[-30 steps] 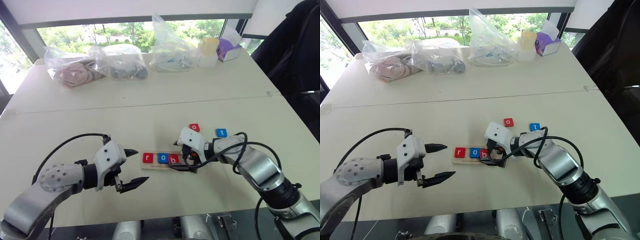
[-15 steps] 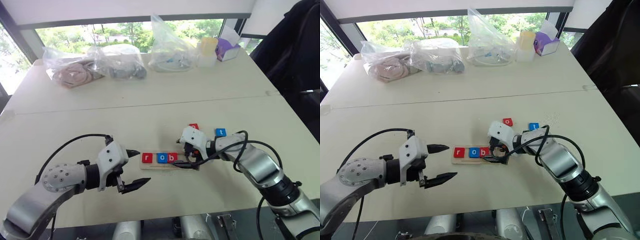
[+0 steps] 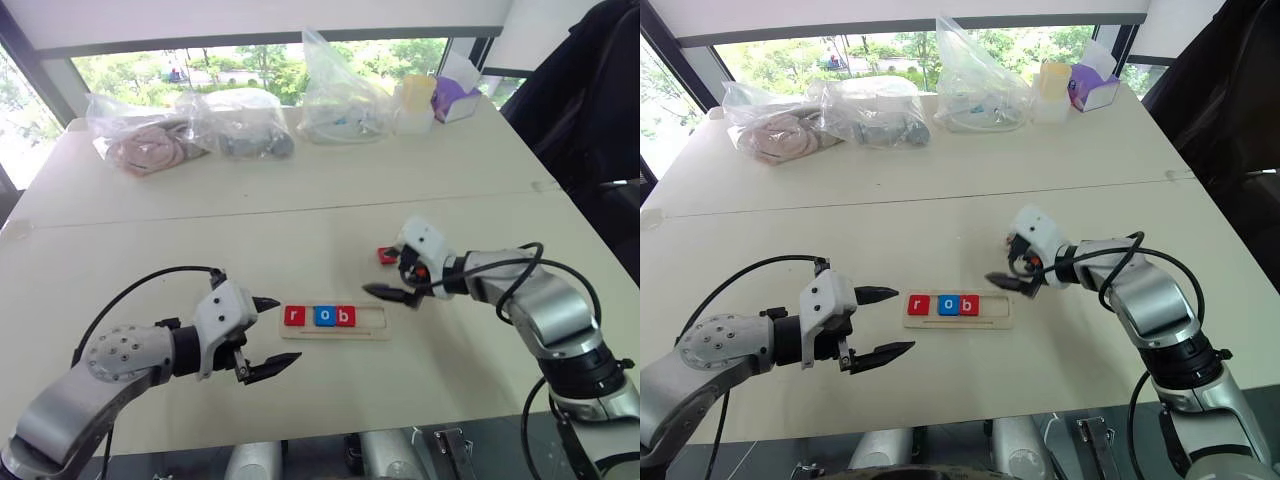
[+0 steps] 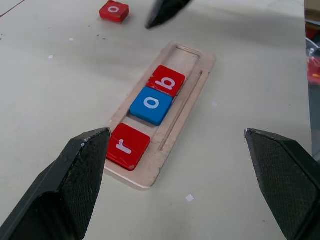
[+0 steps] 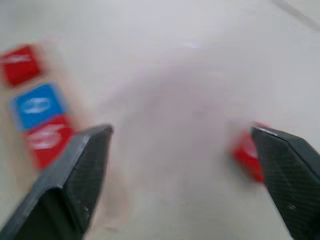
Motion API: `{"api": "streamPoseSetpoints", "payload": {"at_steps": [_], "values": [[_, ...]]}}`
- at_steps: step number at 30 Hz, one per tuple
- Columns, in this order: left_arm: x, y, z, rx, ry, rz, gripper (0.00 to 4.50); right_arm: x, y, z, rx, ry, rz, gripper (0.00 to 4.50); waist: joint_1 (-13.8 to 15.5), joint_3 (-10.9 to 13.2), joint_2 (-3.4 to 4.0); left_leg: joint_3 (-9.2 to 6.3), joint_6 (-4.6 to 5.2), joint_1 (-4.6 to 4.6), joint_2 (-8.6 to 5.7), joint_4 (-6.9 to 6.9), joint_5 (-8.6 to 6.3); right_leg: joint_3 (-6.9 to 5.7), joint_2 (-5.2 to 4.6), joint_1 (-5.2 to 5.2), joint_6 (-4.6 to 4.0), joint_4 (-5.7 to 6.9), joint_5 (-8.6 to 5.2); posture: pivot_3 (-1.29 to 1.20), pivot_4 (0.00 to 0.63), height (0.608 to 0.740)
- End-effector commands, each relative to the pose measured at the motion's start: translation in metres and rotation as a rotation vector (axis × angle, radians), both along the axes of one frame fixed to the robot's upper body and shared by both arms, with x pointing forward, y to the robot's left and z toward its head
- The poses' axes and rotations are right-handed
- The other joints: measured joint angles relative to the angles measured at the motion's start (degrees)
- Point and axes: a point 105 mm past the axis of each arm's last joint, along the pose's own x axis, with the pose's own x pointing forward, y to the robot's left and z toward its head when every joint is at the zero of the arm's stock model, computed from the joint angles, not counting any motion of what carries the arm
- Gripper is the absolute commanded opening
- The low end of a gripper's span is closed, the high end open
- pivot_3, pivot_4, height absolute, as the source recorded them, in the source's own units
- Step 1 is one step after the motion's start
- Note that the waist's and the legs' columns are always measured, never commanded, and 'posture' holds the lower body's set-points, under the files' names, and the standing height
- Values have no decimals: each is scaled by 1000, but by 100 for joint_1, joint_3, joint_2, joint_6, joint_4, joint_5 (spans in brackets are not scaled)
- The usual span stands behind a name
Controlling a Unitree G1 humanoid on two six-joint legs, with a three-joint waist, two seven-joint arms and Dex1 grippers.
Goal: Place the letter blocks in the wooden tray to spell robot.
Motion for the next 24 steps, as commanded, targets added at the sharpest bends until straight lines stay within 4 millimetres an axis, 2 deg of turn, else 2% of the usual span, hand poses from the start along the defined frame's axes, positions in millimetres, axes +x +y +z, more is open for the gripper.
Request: {"api": "streamPoseSetpoints", "payload": {"at_steps": [1, 8, 14, 17, 22, 24], "values": [[2, -6, 5, -15, -39, -25, 4500, 18, -12, 5, 1, -51, -190, 4472, -3, 0, 1, 0, 0, -1, 0, 0, 0, 0, 0, -1, 0, 0, 0, 0, 150, 740], [7, -8, 5, -25, -48, -44, 4500, 25, -8, -17, -7, -40, -376, 4472, -5, 0, 1, 1, 0, -4, 0, -4, 0, 10, 0, -6, 1, 1, 2, 0, 150, 740], [13, -10, 9, -32, -56, -61, 4500, 26, -6, -28, 27, 8, -479, 4472, -3, -1, 1, 2, 0, -4, 0, -3, 0, 10, -1, -5, 1, 2, 2, 0, 150, 740], [19, -12, 11, -34, -64, -76, 4500, 28, -12, -32, 36, 25, -547, 3730, -8, -2, 2, 2, 0, -1, 0, -2, 0, 9, 1, -5, 1, 5, 2, 0, 150, 740], [22, -17, 12, -34, -70, -97, 4500, 30, -19, -34, 79, 56, -615, 1189, -3, -4, 1, 2, 0, -2, -1, -2, 0, 7, 1, -5, 14, 6, 9, 0, 150, 740], [23, -20, 11, -37, -72, -111, 4500, 28, -21, -31, 97, 62, -631, 1156, -3, -4, 2, 2, 0, -2, -2, -2, 0, 7, 0, -5, 14, 6, 9, 0, 150, 740]]}}
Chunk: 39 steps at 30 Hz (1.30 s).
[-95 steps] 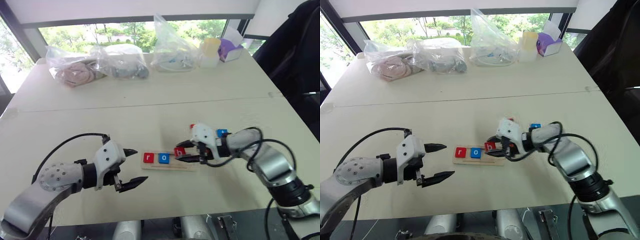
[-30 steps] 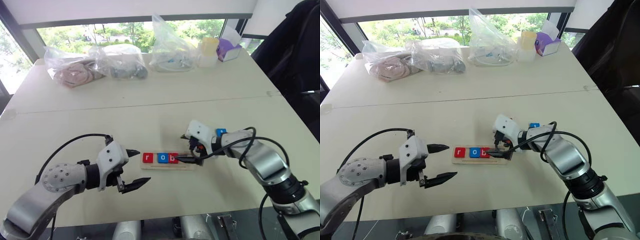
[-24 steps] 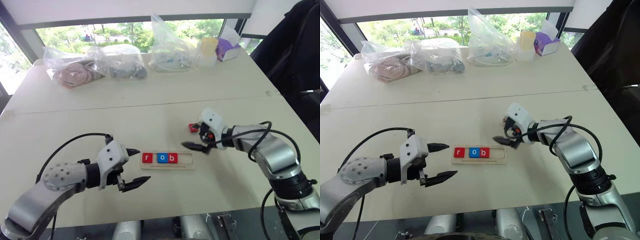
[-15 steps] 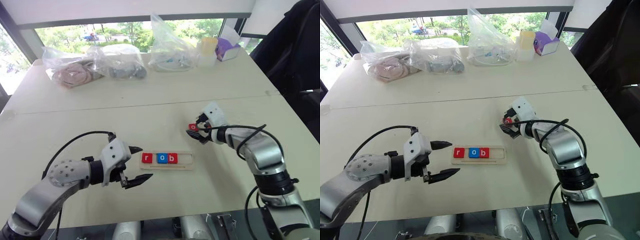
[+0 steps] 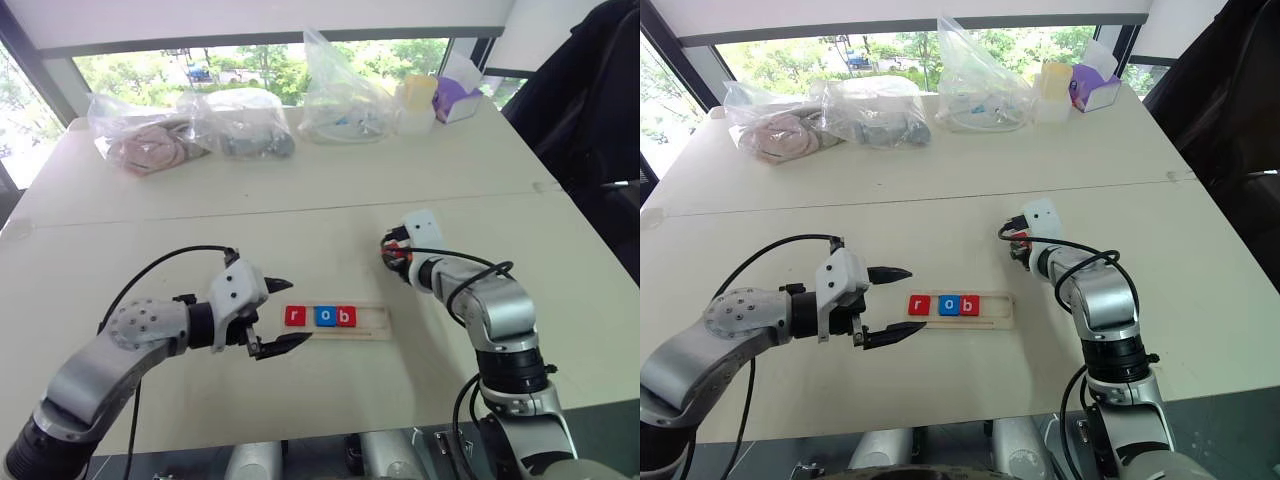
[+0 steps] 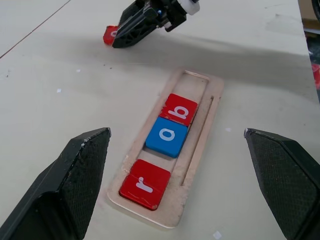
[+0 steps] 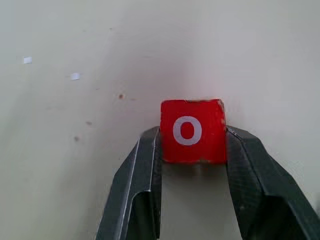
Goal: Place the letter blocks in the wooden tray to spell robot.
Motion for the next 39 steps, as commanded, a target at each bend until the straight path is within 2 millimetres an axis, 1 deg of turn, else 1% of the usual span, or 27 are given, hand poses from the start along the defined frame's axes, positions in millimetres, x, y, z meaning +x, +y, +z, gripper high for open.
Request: {"api": "streamPoseSetpoints", "payload": {"at_steps": [1, 3, 4, 8, 10, 14, 17, 22, 23, 24, 25, 27, 31, 33, 34, 35, 39], "values": [[0, -7, 4, -14, -31, -41, 4500, -3, -12, 4, 18, 5, -63, 1156, 3, 0, 0, 0, 0, 0, 0, 0, 0, 0, 0, 0, 0, 0, 0, 0, 150, 740], [0, -11, 4, -23, -31, -57, 4500, -10, -18, 6, 10, 6, -74, 1156, 16, 0, 0, -1, 0, -1, 0, 0, 0, -1, 0, 0, 0, 0, 0, 0, 150, 740], [0, -13, 4, -26, -30, -66, 4500, -17, -21, 7, 3, 14, -76, 1156, 27, 0, 1, -2, 0, -2, 0, 0, 0, -1, 0, 0, 0, 0, -1, 0, 150, 740], [-1, -16, -1, -33, -14, -105, 4500, -58, -31, 8, -18, 66, -78, 1156, 10, 0, 1, -3, 1, -5, -3, -5, -1, -1, -4, 0, 9, -3, -6, 0, 150, 740], [-2, -17, -3, -32, -7, -125, 4500, -74, -34, 9, -14, 78, -84, 1156, -3, 0, 2, -3, 2, -4, -3, -6, -1, -1, -4, -1, 9, -3, -7, 0, 150, 740], [0, -18, -4, -35, -4, -157, 4500, -98, -36, -1, 8, 94, -102, 1156, -13, 0, 2, -4, 2, 1, 0, -6, -1, 0, 2, -1, 10, -2, -23, 0, 150, 740], [4, -20, -4, -34, -10, -173, 4500, -104, -42, -8, 10, 118, -139, 1156, -14, -1, 1, -5, 2, 1, 0, -4, -1, -2, 3, 0, 11, -2, -24, 0, 150, 740], [7, -20, -4, -32, -14, -185, 4500, -103, -42, -13, 41, 130, -182, 1156, -19, -4, -2, -4, 2, 1, 0, -4, -1, -2, 2, 0, 11, -2, -23, 0, 150, 740], [7, -20, -4, -30, -15, -185, 4500, -104, -41, -13, 44, 128, -177, 2226, -17, -4, -2, -4, 2, 0, 0, -4, -1, -1, 2, 0, 11, -2, -23, 0, 150, 740], [8, -20, -4, -29, -16, -185, 4500, -104, -39, -11, 33, 123, -156, 2636, -17, -4, -2, -4, 2, 0, 0, -4, -1, -2, 2, 0, 11, -2, -23, 0, 150, 740], [8, -19, -3, -29, -16, -183, 4500, -105, -39, -7, 3, 116, -119, 3184, -16, -4, -2, -4, 2, 0, 0, -3, -1, -1, 2, 0, 11, -2, -23, 0, 150, 740], [8, -17, -3, -26, -18, -181, 4500, -105, -40, 4, -65, 103, 11, 4214, 8, 0, 4, -4, 2, -2, -1, -2, -1, -2, -2, 0, 11, -3, -23, 0, 150, 740], [9, -15, -4, -20, -21, -175, 4500, -100, -51, 29, -185, 71, 299, 4214, 1, 2, 3, 9, 3, -6, -9, 2, -1, 3, -11, 2, 13, -17, -24, 0, 150, 740], [10, -14, -4, -18, -25, -171, 4500, -101, -51, 37, -255, 36, 520, 4214, -2, 3, 0, 15, 7, -2, -7, -1, -4, 3, -7, 4, 15, -22, -25, 0, 150, 740], [11, -14, -4, -17, -28, -168, 4500, -104, -51, 37, -266, 42, 622, 4214, -2, 3, -1, 15, 10, -1, -6, -3, -6, 3, -4, 4, 15, -22, -26, 0, 150, 740], [11, -13, -4, -16, -29, -167, 4500, -107, -52, 37, -269, 46, 686, 4214, -4, 4, -2, 16, 15, 0, -4, -4, -8, 3, -1, 4, 17, -22, -27, 0, 150, 740], [12, -9, -3, -11, -38, -151, 4500, -101, -63, 29, -291, 44, 850, 4214, -25, 4, -4, 21, 23, 3, 4, -4, -13, 6, 6, 4, 20, -20, -25, 0, 150, 740]]}}
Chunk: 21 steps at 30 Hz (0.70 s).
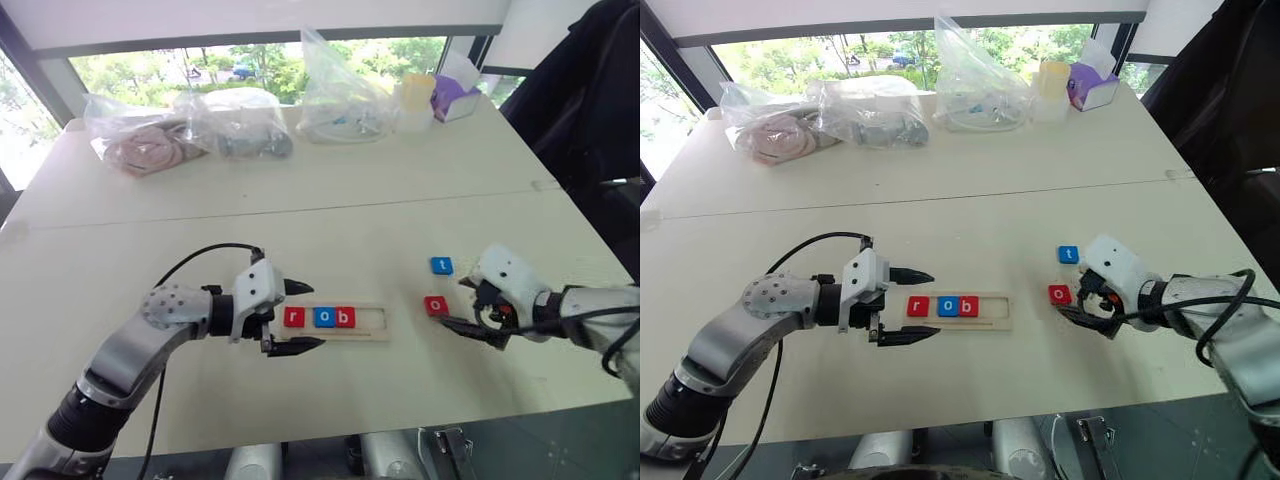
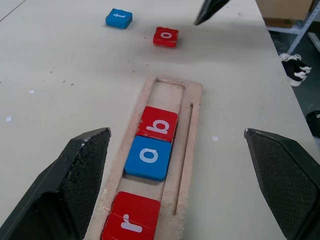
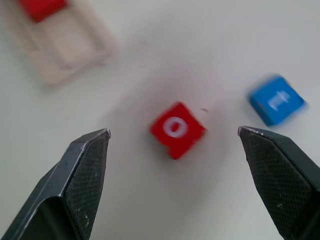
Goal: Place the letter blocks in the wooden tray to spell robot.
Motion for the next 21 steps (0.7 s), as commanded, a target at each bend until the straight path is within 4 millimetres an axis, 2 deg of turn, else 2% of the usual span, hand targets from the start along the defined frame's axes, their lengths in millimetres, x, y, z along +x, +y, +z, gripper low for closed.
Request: {"api": "streamPoseSetpoints", "payload": {"at_steps": [1, 4, 9, 16, 19, 21], "values": [[1, 5, 10, -6, -51, 16, 4500, 5, -6, -1, -22, -26, 164, 4214, 3, 0, 0, 1, 0, 0, 0, 1, 0, 1, -1, 0, 0, 1, 0, 0, 150, 740], [1, 4, 10, -6, -57, 29, 4500, 12, -12, -9, -23, -8, 222, 4214, 14, 1, 0, 13, 0, 1, 0, 8, 0, 8, -3, 0, -2, 2, 2, 0, 150, 740], [-5, 7, 9, -9, -51, 53, 4500, 21, -3, -19, -27, -23, 298, 4214, 21, 0, 1, 19, 0, 3, 0, 8, 0, 16, -4, -1, -1, 4, 8, 0, 150, 740], [-8, 11, 8, 0, -46, 71, 4500, 26, -4, -31, -18, 10, 308, 4214, 38, 1, 1, 25, -2, 2, 0, 14, 1, 20, -7, 0, -4, 5, 16, 0, 150, 740], [-9, 15, 8, 4, -44, 76, 4500, 29, -3, -31, -13, 7, 309, 3419, 36, 0, 1, 26, -2, 3, 0, 14, 1, 21, -7, 0, -4, 7, 17, 0, 150, 740], [-9, 17, 8, 5, -44, 78, 4500, 31, -2, -31, -13, -4, 308, 2356, 33, 0, 2, 26, -2, 4, 0, 13, 1, 21, -7, 0, -8, 8, 20, 0, 150, 740]]}}
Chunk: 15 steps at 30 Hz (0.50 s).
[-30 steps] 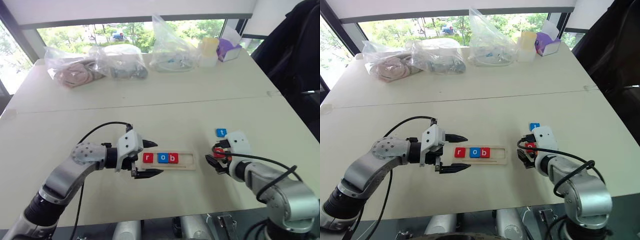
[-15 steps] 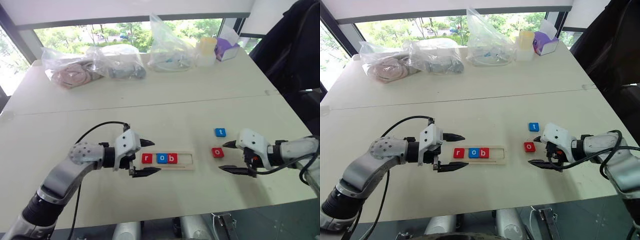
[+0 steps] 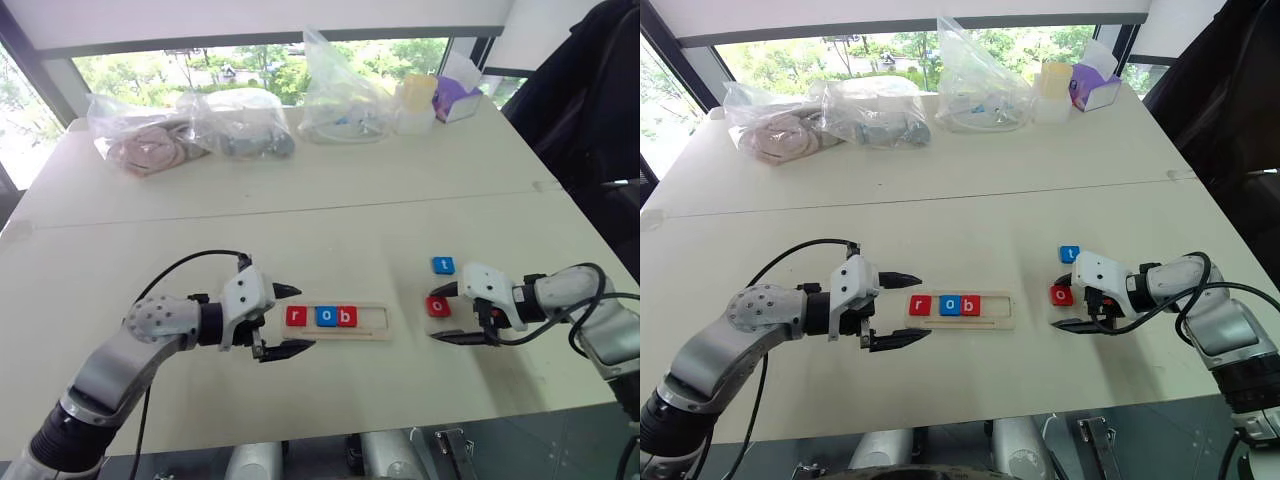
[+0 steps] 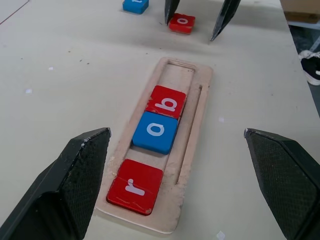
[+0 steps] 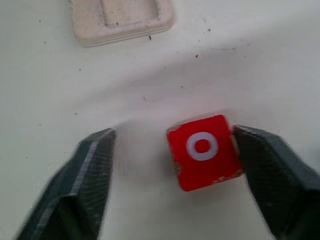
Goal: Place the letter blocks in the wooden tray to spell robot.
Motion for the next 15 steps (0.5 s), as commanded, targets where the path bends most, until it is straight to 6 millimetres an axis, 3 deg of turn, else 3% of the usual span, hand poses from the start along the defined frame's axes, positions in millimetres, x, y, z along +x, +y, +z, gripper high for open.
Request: {"api": "streamPoseSetpoints", "payload": {"at_steps": [1, 2, 3, 5, 9, 15], "values": [[-4, 1, 11, -15, -36, -17, 4500, 5, 3, 5, -2, -30, 13, 1818, -4, 0, 0, 0, 0, 0, 0, 0, 0, 0, 0, 0, -1, 0, 1, 0, 150, 740], [-4, 2, 11, -14, -36, -18, 4500, 5, 3, 6, -1, -33, 15, 1293, -2, 0, 0, 0, 0, 0, 0, 0, 0, 0, 0, 0, -2, 0, 1, 0, 150, 740], [-4, 3, 11, -14, -35, -19, 4500, 5, 3, 6, -1, -34, 17, 1147, -2, 0, 0, 0, 0, 0, 0, 0, 0, 0, 0, 0, -3, 0, 1, 0, 150, 740], [-6, 7, 12, -6, -32, -26, 4500, 5, 6, 11, -6, -57, 34, 1151, -2, 0, 0, 0, 0, 0, 0, 0, 0, 0, 0, 0, -3, 0, 2, 0, 150, 740], [-8, 16, 12, 20, -26, -45, 4500, -5, 41, 34, 69, -83, 113, 1151, -13, -1, 3, 1, 0, 2, 1, -1, 0, 0, 0, -2, -3, 3, 1, 0, 150, 740], [-5, 13, 13, 11, -32, -50, 4500, -17, 78, 29, 103, -50, 164, 1151, 20, -1, 0, 0, 0, -1, 2, 1, 0, 0, -1, -2, 1, 4, -1, 0, 150, 740]]}}
